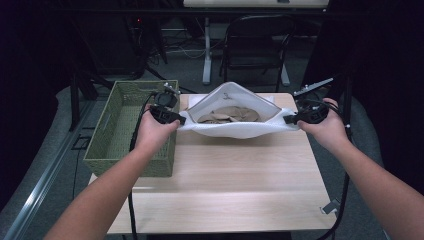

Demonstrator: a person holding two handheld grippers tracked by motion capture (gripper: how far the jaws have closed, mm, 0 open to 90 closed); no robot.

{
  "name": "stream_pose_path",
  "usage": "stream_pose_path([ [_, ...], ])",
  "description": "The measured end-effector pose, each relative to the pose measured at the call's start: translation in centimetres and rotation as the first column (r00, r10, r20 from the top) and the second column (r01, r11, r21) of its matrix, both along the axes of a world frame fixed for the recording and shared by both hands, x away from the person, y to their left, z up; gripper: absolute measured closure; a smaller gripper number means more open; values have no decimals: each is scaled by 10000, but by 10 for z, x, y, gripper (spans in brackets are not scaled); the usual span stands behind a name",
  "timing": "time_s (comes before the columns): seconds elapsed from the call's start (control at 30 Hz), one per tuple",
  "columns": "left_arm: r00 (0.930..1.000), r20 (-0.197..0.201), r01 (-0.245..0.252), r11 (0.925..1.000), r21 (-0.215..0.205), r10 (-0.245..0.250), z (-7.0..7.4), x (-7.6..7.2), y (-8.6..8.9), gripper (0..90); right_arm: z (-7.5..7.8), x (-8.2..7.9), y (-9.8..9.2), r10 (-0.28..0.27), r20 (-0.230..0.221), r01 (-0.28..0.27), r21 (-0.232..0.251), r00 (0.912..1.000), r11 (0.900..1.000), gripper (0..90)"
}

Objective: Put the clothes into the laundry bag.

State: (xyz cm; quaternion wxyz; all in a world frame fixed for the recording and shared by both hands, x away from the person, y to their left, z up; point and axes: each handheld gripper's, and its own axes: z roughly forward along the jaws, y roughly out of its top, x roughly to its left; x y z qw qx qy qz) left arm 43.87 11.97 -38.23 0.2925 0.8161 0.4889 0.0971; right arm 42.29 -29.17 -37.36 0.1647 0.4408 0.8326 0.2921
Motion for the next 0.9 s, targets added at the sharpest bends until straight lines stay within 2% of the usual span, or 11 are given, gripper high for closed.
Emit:
stream_pose_path([
  [0.37,9999,76,-105,9995,-304,107,9,5,3,827,11,5,-5,-227,43,225,413,9997,9989,809],
  [0.9,9987,374,-310,9969,-721,337,24,10,10,828,25,10,-8,-561,139,550,671,9983,9962,809],
])
